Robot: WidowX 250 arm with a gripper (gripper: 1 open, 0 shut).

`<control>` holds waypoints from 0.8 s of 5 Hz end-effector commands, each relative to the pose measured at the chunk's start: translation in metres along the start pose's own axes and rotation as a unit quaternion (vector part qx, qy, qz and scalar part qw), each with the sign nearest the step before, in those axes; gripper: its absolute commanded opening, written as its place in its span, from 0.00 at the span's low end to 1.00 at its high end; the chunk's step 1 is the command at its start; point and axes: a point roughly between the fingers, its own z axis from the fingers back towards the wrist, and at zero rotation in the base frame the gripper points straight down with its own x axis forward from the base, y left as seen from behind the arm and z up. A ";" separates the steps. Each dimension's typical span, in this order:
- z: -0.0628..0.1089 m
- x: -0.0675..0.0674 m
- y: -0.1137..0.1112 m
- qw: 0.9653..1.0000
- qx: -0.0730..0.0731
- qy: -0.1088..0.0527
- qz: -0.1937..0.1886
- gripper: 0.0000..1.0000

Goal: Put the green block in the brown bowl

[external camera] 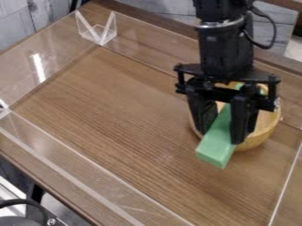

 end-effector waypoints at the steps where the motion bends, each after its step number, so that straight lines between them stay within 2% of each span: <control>1: 0.022 0.008 -0.005 0.999 -0.007 -0.050 -0.011 0.00; 4: 0.021 0.015 -0.001 0.997 -0.010 -0.070 -0.017 0.00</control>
